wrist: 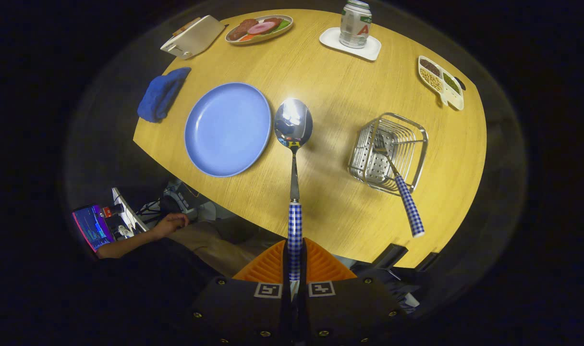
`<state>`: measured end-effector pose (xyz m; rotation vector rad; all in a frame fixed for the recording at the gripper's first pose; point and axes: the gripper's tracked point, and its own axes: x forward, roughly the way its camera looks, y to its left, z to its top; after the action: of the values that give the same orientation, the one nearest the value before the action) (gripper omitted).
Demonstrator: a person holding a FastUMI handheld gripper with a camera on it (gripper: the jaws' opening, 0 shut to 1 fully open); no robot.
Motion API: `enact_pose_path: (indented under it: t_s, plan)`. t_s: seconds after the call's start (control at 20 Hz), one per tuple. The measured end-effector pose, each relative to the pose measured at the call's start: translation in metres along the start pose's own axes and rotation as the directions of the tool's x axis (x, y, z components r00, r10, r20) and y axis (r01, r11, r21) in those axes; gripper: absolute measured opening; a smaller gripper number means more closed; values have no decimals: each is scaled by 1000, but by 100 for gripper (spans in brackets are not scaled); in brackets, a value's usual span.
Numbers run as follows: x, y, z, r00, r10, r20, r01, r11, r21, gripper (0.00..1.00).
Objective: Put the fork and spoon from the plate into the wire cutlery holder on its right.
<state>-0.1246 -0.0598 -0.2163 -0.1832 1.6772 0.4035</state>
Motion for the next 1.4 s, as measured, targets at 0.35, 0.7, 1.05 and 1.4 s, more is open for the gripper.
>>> enact_pose_path:
  t_s: [0.35, 0.7, 1.05, 1.4]
  plan:
    - [-19, -27, -25, 999, 15, -36, -12, 997, 81, 6]
    - [-18, -34, -18, 987, 154, -50, -134, 948, 288, 6]
    - [-9, -44, -5, 960, 255, -119, -185, 890, 416, 6]
    - [-5, -57, 3, 944, 242, -224, -131, 899, 418, 6]
